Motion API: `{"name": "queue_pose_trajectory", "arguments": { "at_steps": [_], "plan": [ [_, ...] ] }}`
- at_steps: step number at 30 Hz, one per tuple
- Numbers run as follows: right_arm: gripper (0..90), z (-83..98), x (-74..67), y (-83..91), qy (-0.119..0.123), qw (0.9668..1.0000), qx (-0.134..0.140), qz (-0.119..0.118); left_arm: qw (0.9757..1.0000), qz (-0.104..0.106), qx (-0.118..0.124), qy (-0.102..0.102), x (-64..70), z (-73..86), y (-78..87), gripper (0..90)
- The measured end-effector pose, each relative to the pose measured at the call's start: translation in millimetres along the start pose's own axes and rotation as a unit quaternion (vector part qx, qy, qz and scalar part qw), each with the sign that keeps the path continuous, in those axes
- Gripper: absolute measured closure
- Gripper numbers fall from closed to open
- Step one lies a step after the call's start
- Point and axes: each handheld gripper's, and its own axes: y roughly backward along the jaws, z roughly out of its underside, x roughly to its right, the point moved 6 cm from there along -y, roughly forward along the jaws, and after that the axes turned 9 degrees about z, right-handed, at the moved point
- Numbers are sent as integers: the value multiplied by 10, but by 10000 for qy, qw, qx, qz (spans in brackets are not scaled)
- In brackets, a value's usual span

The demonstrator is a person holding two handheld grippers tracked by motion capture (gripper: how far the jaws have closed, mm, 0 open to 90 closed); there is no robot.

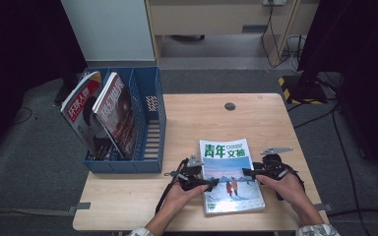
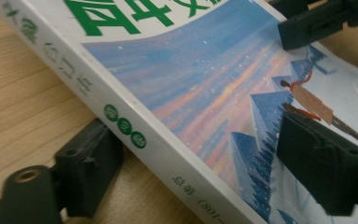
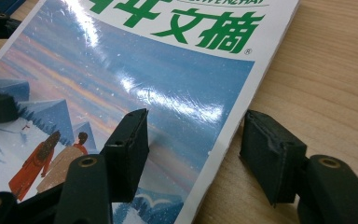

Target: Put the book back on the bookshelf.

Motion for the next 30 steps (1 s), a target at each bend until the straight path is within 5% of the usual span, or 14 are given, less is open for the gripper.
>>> {"name": "queue_pose_trajectory", "arguments": {
  "at_steps": [8,24,30],
  "plan": [
    [414,5,-34,-4,52,10000,-6,-44,9985,117,105,521,-99,-33,66,321],
    [413,-3,-173,-35,238,9996,-6,-144,9965,157,201,791,-192,-80,195,444],
    [415,-6,-285,-63,438,9986,16,-281,9970,111,190,735,-200,-95,224,460]
  ]
}}
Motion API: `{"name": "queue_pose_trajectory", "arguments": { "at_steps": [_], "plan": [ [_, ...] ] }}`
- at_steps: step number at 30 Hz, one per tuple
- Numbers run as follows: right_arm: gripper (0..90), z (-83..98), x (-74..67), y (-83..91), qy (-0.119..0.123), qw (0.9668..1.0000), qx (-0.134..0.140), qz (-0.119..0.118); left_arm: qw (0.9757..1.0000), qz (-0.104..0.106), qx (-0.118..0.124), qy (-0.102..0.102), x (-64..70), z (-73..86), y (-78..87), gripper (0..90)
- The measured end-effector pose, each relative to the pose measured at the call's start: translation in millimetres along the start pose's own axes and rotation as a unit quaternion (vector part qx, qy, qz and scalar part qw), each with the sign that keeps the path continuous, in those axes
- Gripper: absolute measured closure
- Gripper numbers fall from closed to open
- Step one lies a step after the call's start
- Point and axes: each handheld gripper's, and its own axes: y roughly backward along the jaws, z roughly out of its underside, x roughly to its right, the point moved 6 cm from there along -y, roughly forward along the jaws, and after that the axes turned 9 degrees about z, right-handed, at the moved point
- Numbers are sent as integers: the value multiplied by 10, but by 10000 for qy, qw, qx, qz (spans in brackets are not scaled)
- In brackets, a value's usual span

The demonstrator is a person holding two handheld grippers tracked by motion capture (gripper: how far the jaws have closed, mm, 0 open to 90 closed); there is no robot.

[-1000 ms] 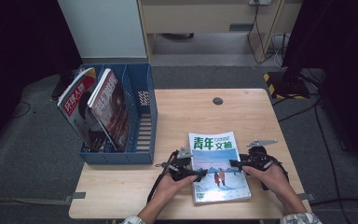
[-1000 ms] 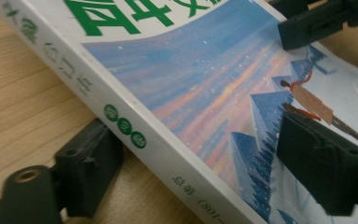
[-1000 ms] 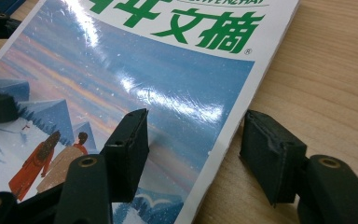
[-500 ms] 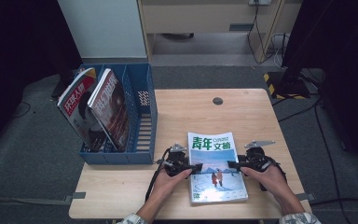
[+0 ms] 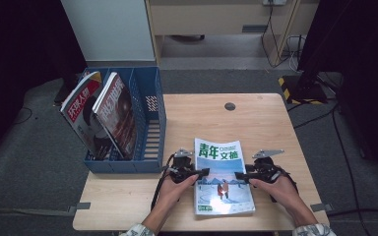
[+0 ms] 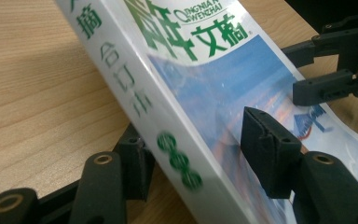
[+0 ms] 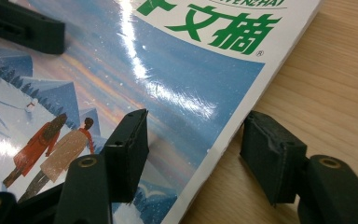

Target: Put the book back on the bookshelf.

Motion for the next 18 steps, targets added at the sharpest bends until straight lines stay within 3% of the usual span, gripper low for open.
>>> {"name": "queue_pose_trajectory", "arguments": {
  "at_steps": [7,13,16,18],
  "plan": [
    [426,-12,-139,-45,70,9998,-22,-159,10000,-21,39,60,-63,-17,74,492],
    [416,-13,-123,-50,77,9998,-11,-201,9999,-5,79,103,-52,-41,84,542],
    [337,-38,-84,-56,77,9998,84,-173,9999,2,56,99,-51,-49,87,557],
    [290,-81,-33,-68,-105,9997,231,-69,9999,12,61,114,-50,-54,86,560]
  ]
}}
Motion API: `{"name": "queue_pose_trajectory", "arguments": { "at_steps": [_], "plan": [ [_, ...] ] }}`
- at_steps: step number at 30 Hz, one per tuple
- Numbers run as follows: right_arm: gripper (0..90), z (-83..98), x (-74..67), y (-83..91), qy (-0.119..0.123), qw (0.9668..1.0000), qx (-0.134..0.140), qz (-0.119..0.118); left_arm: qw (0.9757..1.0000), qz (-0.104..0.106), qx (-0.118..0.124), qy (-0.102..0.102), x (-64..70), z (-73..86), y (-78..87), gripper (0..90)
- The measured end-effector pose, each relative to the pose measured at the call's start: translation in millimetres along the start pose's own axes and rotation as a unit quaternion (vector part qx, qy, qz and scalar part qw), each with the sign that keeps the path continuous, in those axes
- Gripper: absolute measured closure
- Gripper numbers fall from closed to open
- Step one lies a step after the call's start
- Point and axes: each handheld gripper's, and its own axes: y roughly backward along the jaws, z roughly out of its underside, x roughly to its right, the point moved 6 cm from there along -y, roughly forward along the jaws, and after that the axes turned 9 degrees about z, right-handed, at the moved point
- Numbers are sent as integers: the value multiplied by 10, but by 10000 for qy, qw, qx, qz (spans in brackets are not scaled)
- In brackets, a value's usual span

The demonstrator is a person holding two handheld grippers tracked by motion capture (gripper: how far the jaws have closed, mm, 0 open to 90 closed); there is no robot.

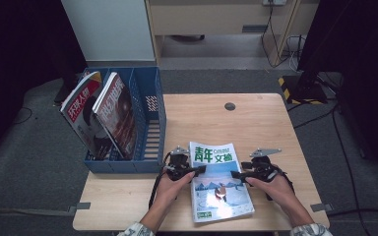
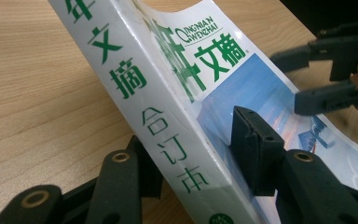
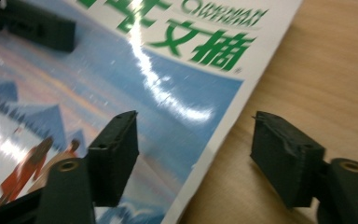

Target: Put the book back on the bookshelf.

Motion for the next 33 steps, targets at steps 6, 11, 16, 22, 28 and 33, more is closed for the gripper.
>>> {"name": "queue_pose_trajectory", "arguments": {
  "at_steps": [6,11,16,22,28,33],
  "plan": [
    [323,5,55,-48,-84,9999,-100,100,10000,49,-58,-22,-10,-60,-20,574],
    [363,40,-29,-49,-149,9999,-53,17,10000,27,-85,0,-33,-124,-40,575],
    [366,67,-50,-40,-248,9997,38,54,9997,123,-41,229,-57,-235,-23,506],
    [366,75,-50,-38,-226,9997,47,55,9994,106,-320,109,-56,-337,-54,484],
    [367,83,-61,-33,-240,9997,76,59,9991,33,-412,45,-60,-434,-138,495],
    [365,89,-65,-29,-254,9996,66,71,9991,39,-420,21,-60,-498,-151,580]
  ]
}}
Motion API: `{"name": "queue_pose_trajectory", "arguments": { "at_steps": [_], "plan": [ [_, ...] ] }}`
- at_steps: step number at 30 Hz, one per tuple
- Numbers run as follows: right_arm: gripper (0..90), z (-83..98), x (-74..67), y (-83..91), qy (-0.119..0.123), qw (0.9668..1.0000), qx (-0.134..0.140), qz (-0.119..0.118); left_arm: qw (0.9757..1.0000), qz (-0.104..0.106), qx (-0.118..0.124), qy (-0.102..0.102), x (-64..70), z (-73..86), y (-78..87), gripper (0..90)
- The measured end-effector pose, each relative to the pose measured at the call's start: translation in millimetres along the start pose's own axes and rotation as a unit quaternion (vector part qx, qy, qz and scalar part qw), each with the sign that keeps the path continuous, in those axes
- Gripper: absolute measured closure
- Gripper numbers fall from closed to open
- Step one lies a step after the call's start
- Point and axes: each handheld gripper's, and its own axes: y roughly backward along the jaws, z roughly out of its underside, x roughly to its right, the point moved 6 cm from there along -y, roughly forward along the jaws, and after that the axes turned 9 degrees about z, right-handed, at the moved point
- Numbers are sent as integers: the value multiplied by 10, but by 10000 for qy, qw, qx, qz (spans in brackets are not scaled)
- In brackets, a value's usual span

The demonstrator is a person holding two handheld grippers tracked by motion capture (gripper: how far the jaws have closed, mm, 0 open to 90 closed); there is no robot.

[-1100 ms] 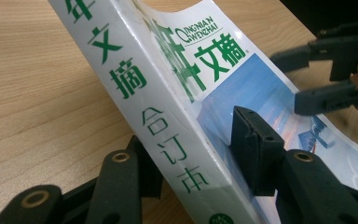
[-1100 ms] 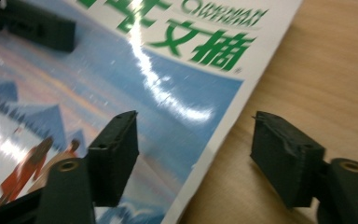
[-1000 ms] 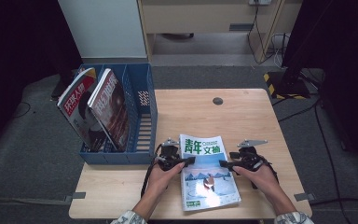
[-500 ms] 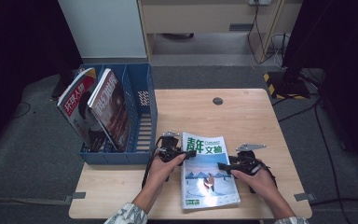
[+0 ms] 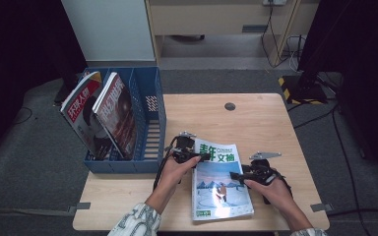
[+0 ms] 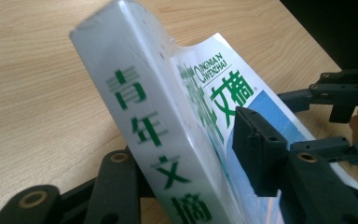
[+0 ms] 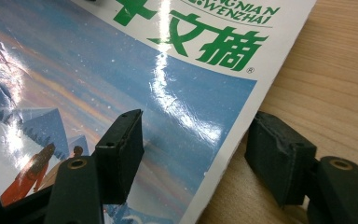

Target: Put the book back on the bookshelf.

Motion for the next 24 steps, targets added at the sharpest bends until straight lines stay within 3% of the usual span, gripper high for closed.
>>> {"name": "queue_pose_trajectory", "arguments": {
  "at_steps": [2,7,11,13,18,24],
  "plan": [
    [365,3,-5,6,-19,10000,-20,-1,10000,-13,39,-43,-6,-20,9,629],
    [365,5,-14,11,-27,10000,-41,13,10000,11,-9,-53,-11,-32,3,631],
    [365,4,-23,15,7,10000,-33,55,9998,69,100,128,-29,-55,8,632],
    [365,7,-30,16,23,10000,-57,56,9995,102,155,251,-30,-72,7,611],
    [364,4,-34,12,50,9999,-47,74,9998,63,42,181,6,-104,-34,514],
    [364,3,-31,12,94,9999,-29,56,9996,145,-30,221,0,-144,-85,507]
  ]
}}
